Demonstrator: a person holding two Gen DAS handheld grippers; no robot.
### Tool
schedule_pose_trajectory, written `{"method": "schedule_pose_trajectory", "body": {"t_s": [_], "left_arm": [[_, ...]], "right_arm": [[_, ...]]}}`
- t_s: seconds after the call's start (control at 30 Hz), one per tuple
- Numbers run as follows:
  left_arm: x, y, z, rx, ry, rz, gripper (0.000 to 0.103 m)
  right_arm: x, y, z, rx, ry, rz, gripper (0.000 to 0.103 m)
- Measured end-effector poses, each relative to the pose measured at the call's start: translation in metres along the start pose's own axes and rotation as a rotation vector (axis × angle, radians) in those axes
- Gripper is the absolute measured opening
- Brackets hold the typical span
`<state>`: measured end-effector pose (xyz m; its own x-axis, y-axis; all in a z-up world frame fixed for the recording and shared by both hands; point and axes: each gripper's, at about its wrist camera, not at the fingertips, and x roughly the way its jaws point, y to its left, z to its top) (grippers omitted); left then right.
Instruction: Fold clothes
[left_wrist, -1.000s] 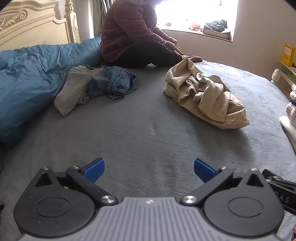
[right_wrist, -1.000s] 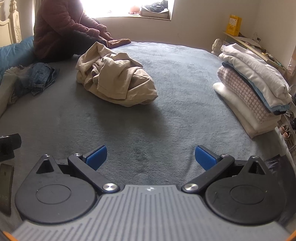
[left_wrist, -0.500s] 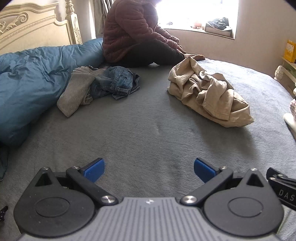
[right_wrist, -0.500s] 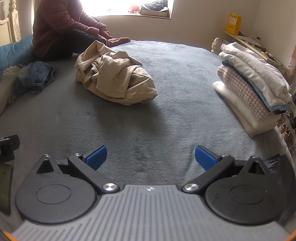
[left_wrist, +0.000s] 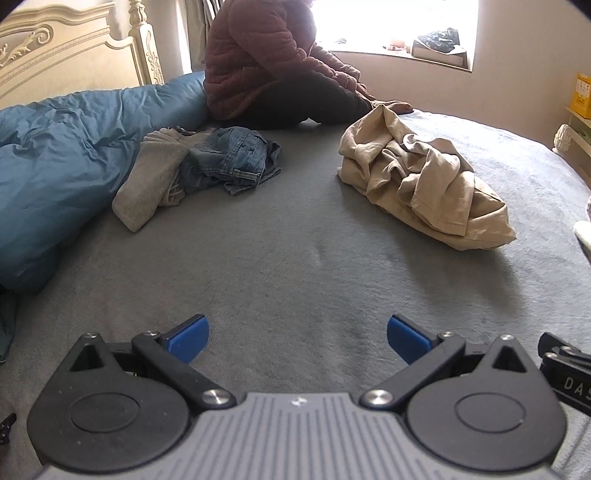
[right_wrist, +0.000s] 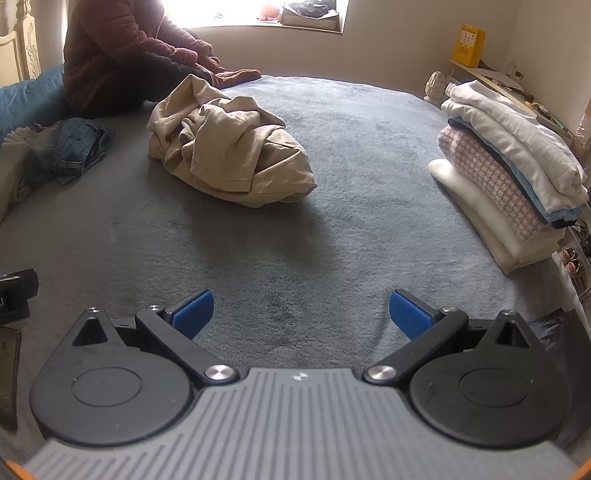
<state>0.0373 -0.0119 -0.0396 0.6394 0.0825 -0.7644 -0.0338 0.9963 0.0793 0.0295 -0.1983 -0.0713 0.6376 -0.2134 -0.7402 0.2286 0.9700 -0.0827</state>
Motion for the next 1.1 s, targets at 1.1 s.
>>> {"method": "schedule_pose_trajectory", "body": {"t_s": [1.1], "left_arm": [[0.273, -0.079, 0.149, -0.069, -0.136, -0.119, 0.100]], "right_arm": [[0.258, 0.023, 0.208, -0.018, -0.180, 0.477, 0.102]]}}
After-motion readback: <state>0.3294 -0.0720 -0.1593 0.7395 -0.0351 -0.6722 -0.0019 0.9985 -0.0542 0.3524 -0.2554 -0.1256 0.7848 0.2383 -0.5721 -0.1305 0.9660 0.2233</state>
